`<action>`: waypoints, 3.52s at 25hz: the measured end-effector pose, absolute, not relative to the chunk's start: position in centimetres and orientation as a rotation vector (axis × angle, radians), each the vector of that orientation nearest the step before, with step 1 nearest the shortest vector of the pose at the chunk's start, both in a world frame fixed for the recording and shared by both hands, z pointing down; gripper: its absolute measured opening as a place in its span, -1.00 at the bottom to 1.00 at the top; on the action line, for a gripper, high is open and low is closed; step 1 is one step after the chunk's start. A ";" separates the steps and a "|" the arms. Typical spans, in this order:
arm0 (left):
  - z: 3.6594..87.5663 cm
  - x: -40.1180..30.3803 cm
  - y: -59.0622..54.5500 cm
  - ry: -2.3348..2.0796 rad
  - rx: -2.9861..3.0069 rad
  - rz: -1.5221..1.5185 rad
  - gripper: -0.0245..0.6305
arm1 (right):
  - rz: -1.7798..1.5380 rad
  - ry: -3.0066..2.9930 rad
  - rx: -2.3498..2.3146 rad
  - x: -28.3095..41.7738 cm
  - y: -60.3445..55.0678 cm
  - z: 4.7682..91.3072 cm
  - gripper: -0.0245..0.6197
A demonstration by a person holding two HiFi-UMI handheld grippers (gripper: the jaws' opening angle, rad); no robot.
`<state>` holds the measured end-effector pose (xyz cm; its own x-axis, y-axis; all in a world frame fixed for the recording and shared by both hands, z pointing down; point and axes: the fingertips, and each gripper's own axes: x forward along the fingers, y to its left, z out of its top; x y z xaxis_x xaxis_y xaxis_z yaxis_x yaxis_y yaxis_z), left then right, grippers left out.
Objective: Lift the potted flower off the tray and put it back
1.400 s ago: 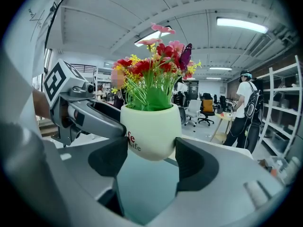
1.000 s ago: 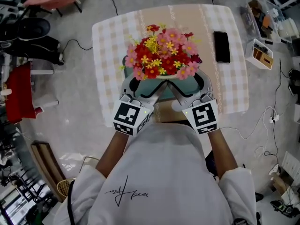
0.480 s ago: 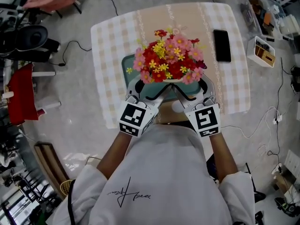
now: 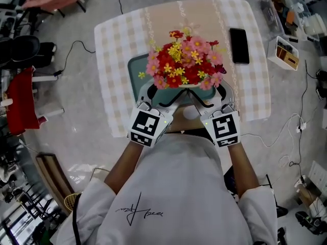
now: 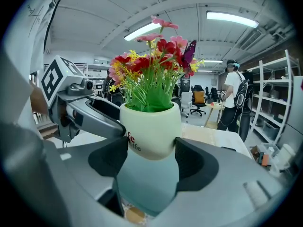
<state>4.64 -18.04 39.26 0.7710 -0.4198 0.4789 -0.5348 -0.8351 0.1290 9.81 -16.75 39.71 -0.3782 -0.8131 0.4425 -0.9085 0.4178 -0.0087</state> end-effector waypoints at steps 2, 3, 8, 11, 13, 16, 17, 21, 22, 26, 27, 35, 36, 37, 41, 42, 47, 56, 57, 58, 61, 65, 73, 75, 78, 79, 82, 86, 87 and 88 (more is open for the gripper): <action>39.5 4.7 -17.8 -0.747 2.702 0.637 -0.01 | 0.358 -2.307 1.469 9.9 -16.5 40.0 0.07; 39.7 4.8 -17.7 -0.748 2.697 0.636 -0.01 | 0.361 -2.307 1.464 10.0 -16.4 40.1 0.06; 40.3 5.2 -16.9 -0.764 2.684 0.656 -0.01 | 0.376 -2.308 1.438 10.3 -15.7 40.9 0.06; 40.8 5.5 -16.6 -0.779 2.682 0.672 -0.01 | 0.387 -2.307 1.428 10.6 -15.4 41.5 0.06; 41.2 5.7 -16.5 -0.784 2.669 0.672 -0.01 | 0.390 -2.306 1.417 10.7 -15.3 41.9 0.06; 41.8 5.9 -16.2 -0.796 2.655 0.670 -0.01 | 0.392 -2.306 1.401 11.0 -15.1 42.4 0.06; 42.0 5.9 -16.1 -0.803 2.652 0.671 -0.01 | 0.392 -2.307 1.397 11.0 -15.0 42.6 0.06; 42.7 6.2 -15.6 -0.839 2.635 0.680 -0.02 | 0.391 -2.313 1.370 11.3 -14.6 43.5 0.06; 42.9 6.2 -15.4 -0.847 2.629 0.683 -0.02 | 0.391 -2.315 1.361 11.3 -14.5 43.7 0.06; 43.6 6.2 -14.8 -0.873 2.609 0.686 -0.02 | 0.396 -2.322 1.337 11.3 -14.0 44.3 0.06; 43.7 6.2 -14.7 -0.878 2.605 0.686 -0.02 | 0.398 -2.324 1.333 11.4 -13.9 44.5 0.06; 44.6 6.1 -13.9 -0.896 2.578 0.688 -0.02 | 0.393 -2.330 1.295 11.3 -13.3 45.3 0.06; 44.7 6.1 -13.9 -0.897 2.576 0.690 -0.02 | 0.393 -2.331 1.294 11.3 -13.2 45.4 0.06; 44.7 6.1 -13.9 -0.898 2.575 0.692 -0.02 | 0.394 -2.332 1.294 11.3 -13.2 45.4 0.06; 45.1 6.1 -13.9 -0.902 2.566 0.698 -0.02 | 0.395 -2.332 1.288 11.3 -13.2 45.8 0.06; 45.2 6.1 -13.9 -0.902 2.562 0.698 -0.02 | 0.394 -2.331 1.285 11.3 -13.2 45.9 0.06; 45.8 6.1 -13.7 -0.899 2.542 0.698 -0.02 | 0.410 -2.329 1.282 11.4 -13.1 46.3 0.06; 46.9 5.9 -13.9 -0.914 2.517 0.700 -0.02 | 0.403 -2.329 1.251 11.3 -13.4 47.4 0.06; 47.1 5.9 -13.9 -0.916 2.514 0.702 -0.02 | 0.402 -2.329 1.247 11.2 -13.4 47.5 0.06; 47.3 5.8 -13.9 -0.915 2.511 0.703 -0.02 | 0.403 -2.327 1.244 11.2 -13.4 47.7 0.06; 47.8 5.7 -13.7 -0.909 2.503 0.712 -0.02 | 0.416 -2.325 1.236 11.0 -13.3 48.2 0.06; 48.3 5.3 -13.9 -0.908 2.490 0.724 -0.03 | 0.410 -2.330 1.219 10.8 -13.5 48.7 0.05; 49.1 5.3 -14.2 -0.899 2.494 0.737 -0.04 | 0.412 -2.323 1.223 10.8 -13.8 49.6 0.05; 49.4 5.2 -14.3 -0.898 2.490 0.743 -0.04 | 0.413 -2.322 1.222 10.7 -13.9 49.8 0.05; 49.9 5.1 -14.3 -0.892 2.481 0.757 -0.04 | 0.415 -2.317 1.217 10.6 -13.9 50.3 0.05; 50.0 5.0 -14.3 -0.890 2.478 0.761 -0.04 | 0.417 -2.317 1.215 10.5 -13.9 50.4 0.05; 50.5 4.7 -14.4 -0.889 2.471 0.775 -0.04 | 0.422 -2.319 1.211 10.2 -14.0 50.9 0.05; 51.0 4.7 -14.7 -0.888 2.465 0.783 -0.05 | 0.419 -2.315 1.212 10.2 -14.4 51.4 0.05; 51.1 4.7 -14.8 -0.889 2.465 0.786 -0.05 | 0.415 -2.313 1.213 10.3 -14.4 51.4 0.05; 51.1 4.7 -14.8 -0.890 2.467 0.790 -0.05 | 0.409 -2.310 1.214 10.3 -14.5 51.5 0.05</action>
<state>4.72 -14.84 51.12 0.6373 -0.4489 0.6263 -0.6751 -0.7171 0.1730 10.25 -14.51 51.52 -0.4807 -0.6805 0.5531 -0.8290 0.5583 -0.0336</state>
